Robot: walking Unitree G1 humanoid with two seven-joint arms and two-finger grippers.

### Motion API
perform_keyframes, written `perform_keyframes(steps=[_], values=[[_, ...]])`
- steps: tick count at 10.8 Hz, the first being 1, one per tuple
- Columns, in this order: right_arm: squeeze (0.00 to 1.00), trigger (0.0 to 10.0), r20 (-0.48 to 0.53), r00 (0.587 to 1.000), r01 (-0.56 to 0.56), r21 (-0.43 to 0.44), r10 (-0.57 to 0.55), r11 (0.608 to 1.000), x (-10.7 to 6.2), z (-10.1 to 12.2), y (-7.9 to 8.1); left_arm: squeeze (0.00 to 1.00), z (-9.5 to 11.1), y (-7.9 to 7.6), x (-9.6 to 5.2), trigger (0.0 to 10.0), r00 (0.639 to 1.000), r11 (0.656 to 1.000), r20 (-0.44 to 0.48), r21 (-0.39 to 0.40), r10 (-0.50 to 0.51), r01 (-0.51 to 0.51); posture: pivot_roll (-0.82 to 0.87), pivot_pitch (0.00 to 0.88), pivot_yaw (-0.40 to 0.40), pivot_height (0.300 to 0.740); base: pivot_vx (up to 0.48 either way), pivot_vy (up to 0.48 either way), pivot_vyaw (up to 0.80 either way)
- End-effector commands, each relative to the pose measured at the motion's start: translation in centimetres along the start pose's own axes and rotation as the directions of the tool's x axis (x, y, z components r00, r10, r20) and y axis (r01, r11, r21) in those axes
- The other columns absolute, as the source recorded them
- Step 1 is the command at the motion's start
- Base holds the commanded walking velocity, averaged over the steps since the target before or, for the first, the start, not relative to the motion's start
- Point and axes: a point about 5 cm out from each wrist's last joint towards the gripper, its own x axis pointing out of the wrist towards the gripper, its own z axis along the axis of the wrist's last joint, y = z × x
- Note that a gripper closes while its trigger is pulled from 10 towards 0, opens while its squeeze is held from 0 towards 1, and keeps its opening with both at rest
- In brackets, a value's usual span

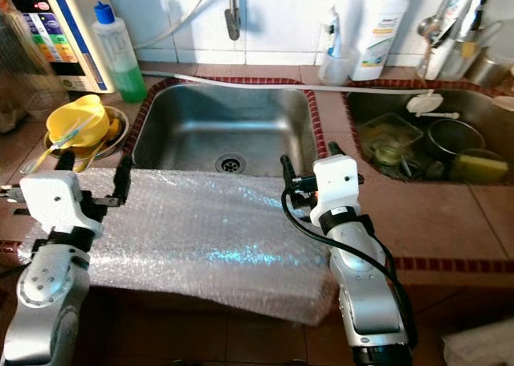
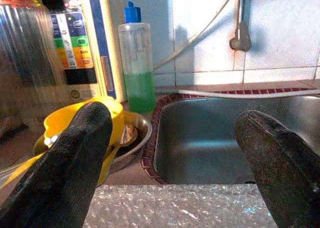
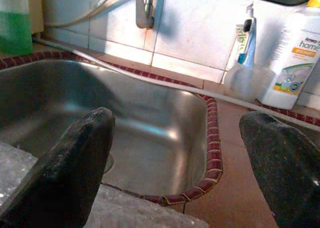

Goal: Kitchen organization

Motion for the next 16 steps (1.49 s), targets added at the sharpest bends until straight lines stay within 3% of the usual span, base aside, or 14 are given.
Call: perform_keyframes(steps=[1, 7, 16], values=[[0.00, 10.0, 0.006, 1.000, -0.002, -0.006, 0.002, 1.000, 0.1, 0.1, 0.0, 0.00, 0.0, 0.2, 0.2, 10.0, 1.000, 1.000, -0.005, 0.001, -0.003, 0.003, -0.09, 0.146, 0.042, 0.740, 0.000, 0.000, 0.00], [0.00, 10.0, 0.010, 1.000, -0.005, -0.006, 0.005, 1.000, 0.2, 0.1, 0.2, 0.00, -0.2, -0.1, 0.1, 10.0, 1.000, 1.000, -0.020, -0.010, -0.014, 0.014, -0.09, 0.142, 0.042, 0.740, 0.000, 0.314, 0.00], [0.00, 10.0, 0.015, 1.000, -0.011, -0.012, 0.011, 1.000, 0.3, 0.0, 0.3, 0.00, 0.1, -1.2, -0.2, 10.0, 0.998, 0.998, -0.001, -0.015, -0.060, 0.060, -0.08, 0.138, 0.040, 0.740, 0.000, 0.000, 0.00]])
